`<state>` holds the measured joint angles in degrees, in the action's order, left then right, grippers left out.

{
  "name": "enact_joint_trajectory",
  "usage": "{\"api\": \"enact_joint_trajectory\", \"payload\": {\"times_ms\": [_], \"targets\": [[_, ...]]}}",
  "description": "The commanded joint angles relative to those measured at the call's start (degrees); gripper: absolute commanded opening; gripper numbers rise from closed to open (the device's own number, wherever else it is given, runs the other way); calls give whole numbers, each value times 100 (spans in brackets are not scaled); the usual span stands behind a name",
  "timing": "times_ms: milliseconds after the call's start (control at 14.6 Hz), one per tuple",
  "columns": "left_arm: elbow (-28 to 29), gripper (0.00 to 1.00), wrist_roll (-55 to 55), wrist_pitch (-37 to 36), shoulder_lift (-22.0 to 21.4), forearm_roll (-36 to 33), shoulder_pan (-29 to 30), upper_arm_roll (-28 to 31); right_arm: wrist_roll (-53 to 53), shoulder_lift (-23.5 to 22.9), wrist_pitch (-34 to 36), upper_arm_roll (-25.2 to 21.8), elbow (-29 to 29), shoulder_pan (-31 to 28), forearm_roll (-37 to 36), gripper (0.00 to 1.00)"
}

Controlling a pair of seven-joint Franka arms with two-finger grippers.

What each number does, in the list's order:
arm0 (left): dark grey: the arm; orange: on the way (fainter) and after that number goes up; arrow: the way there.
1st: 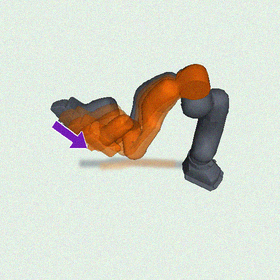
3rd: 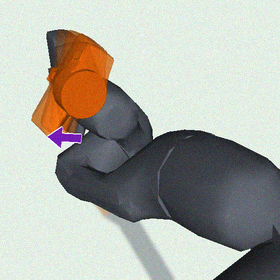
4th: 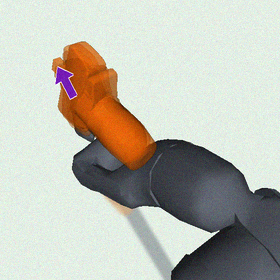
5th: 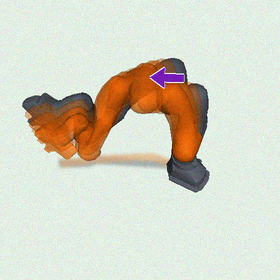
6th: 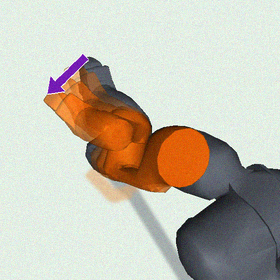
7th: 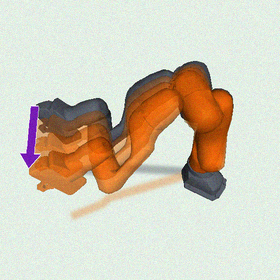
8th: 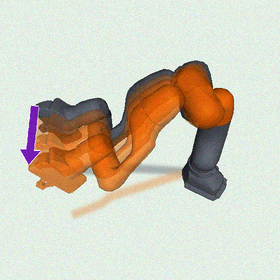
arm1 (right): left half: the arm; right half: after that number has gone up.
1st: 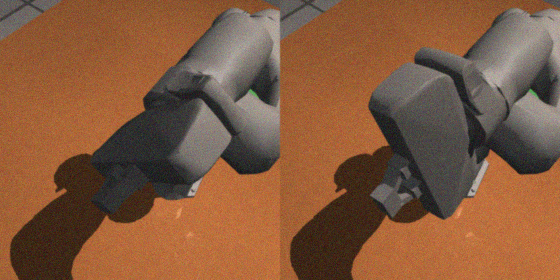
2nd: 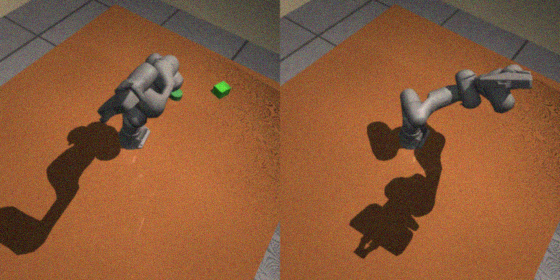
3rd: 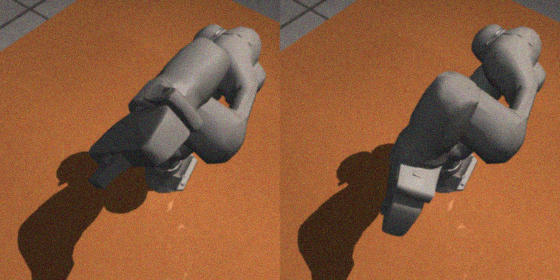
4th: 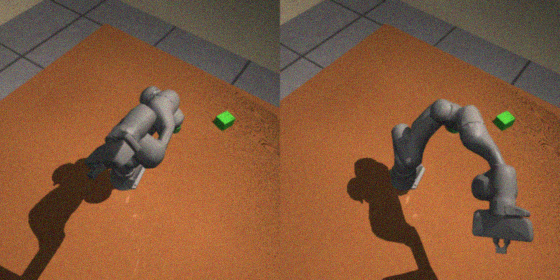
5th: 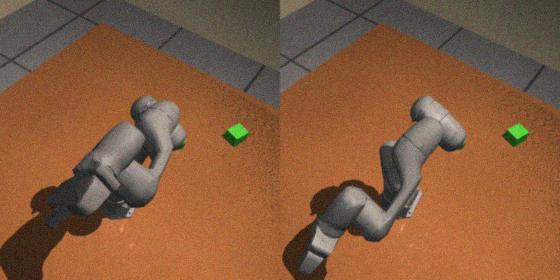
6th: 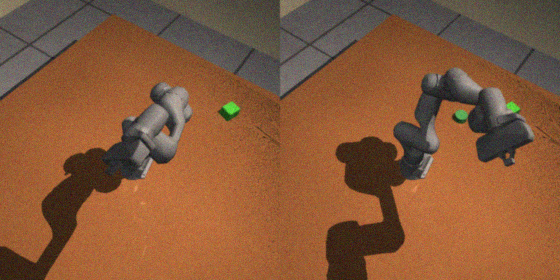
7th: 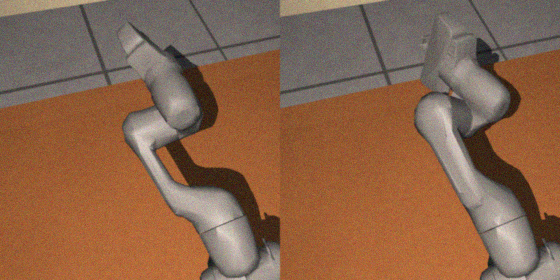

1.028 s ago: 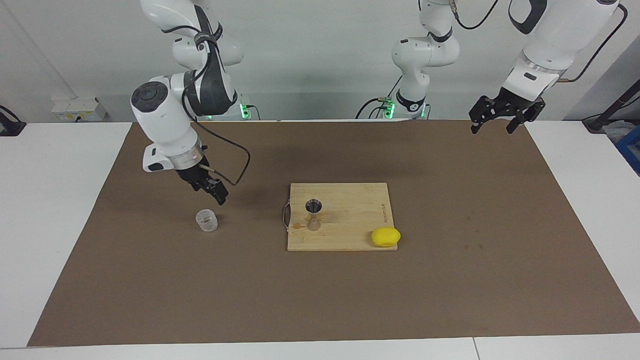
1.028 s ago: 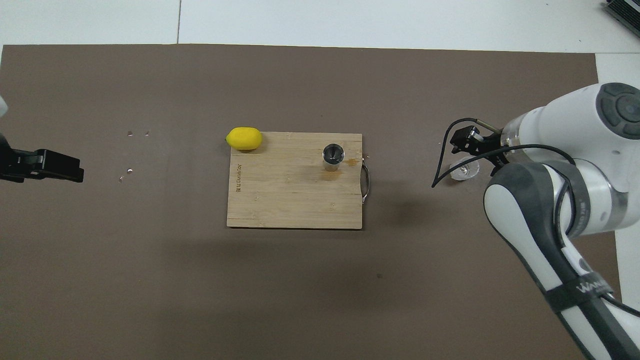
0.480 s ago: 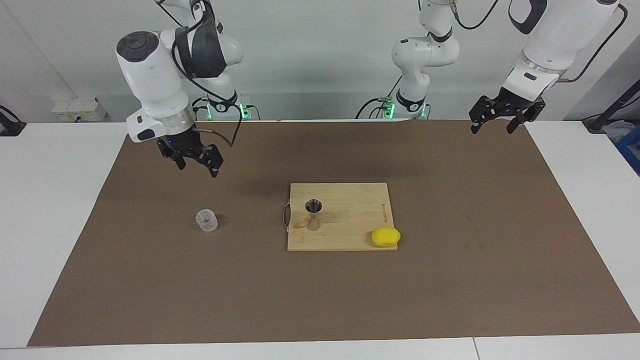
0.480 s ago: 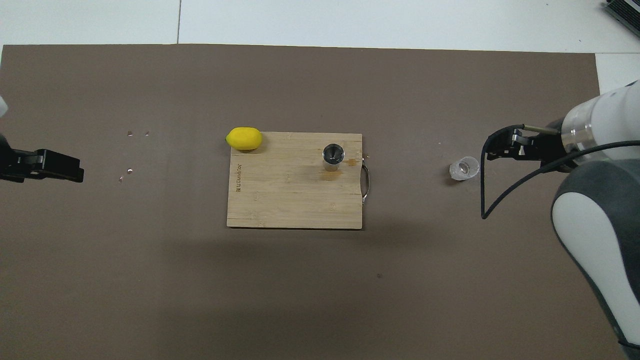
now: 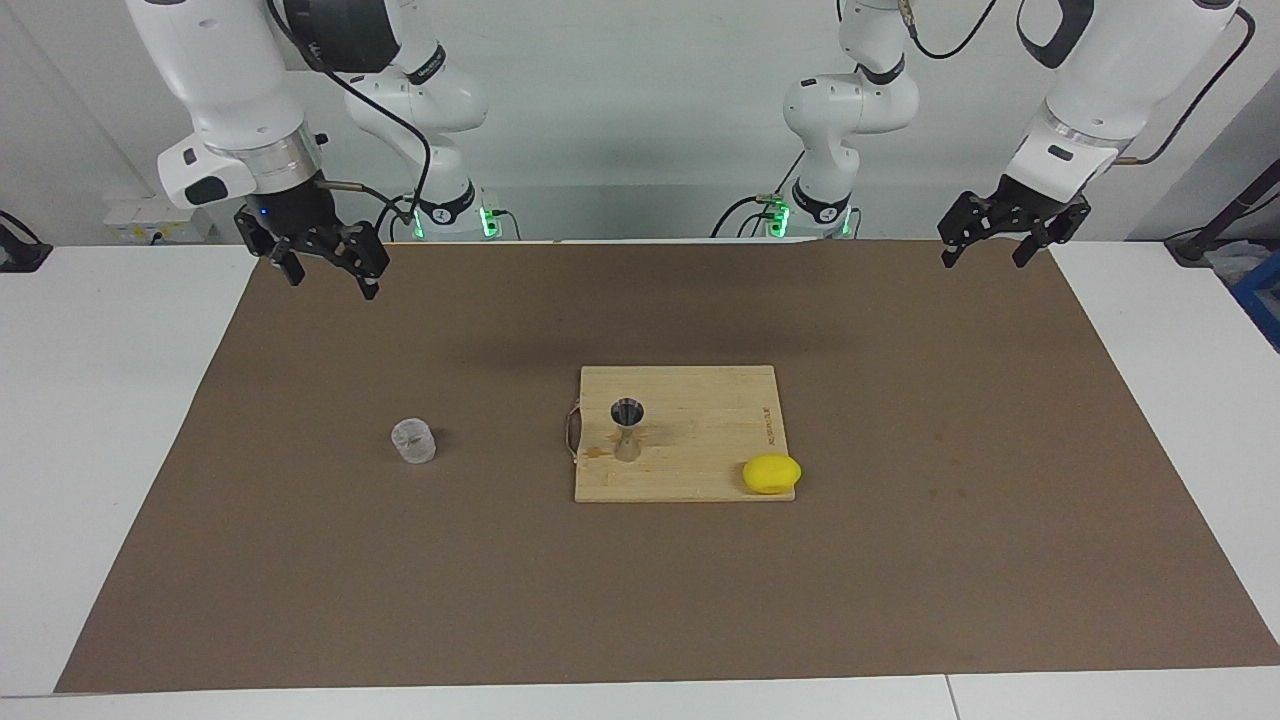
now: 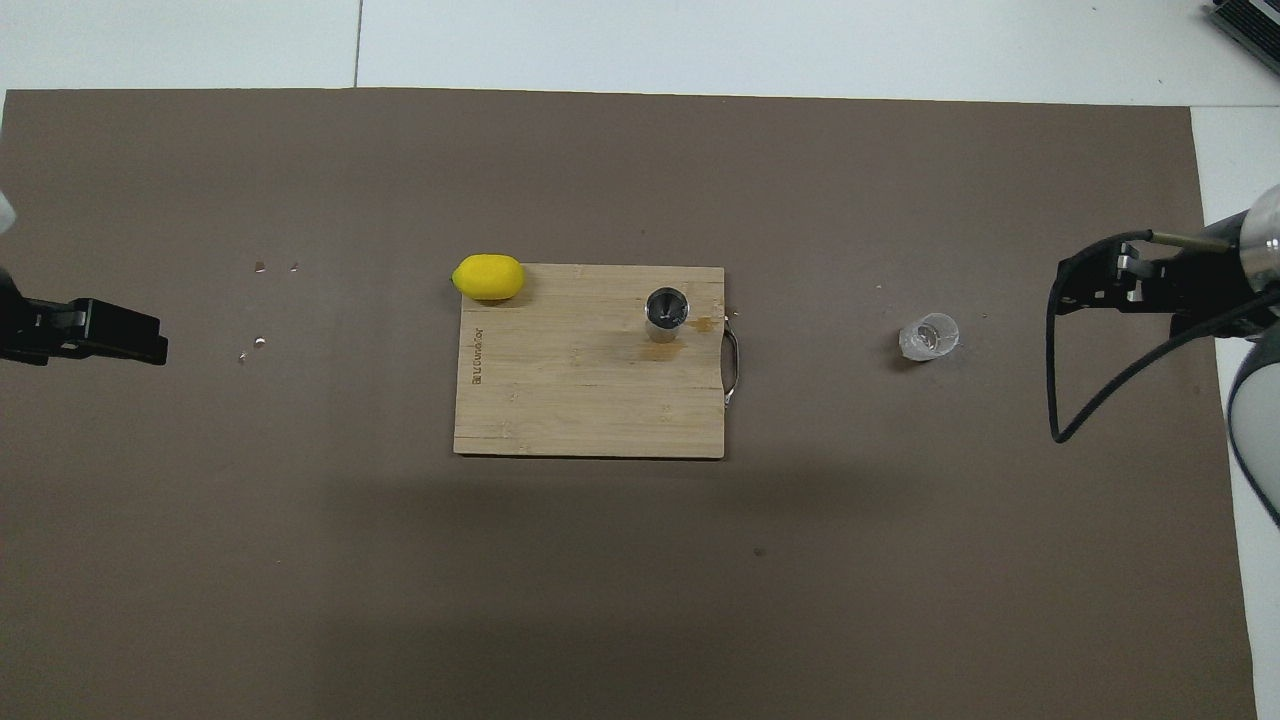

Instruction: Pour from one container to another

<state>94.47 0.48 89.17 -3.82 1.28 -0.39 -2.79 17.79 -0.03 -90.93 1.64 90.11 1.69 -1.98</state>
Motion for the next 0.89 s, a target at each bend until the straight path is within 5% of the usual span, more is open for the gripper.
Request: {"api": "enact_joint_trajectory", "payload": {"times_ms": [0,822], "targets": [[98,100,14,-49,-119,-111,47,-37,-197,-94,277,65,-214,-73,-39,100],[98,100,14,-49,-119,-111,47,-37,-733,65,383,65,68,-81,119,100]]}}
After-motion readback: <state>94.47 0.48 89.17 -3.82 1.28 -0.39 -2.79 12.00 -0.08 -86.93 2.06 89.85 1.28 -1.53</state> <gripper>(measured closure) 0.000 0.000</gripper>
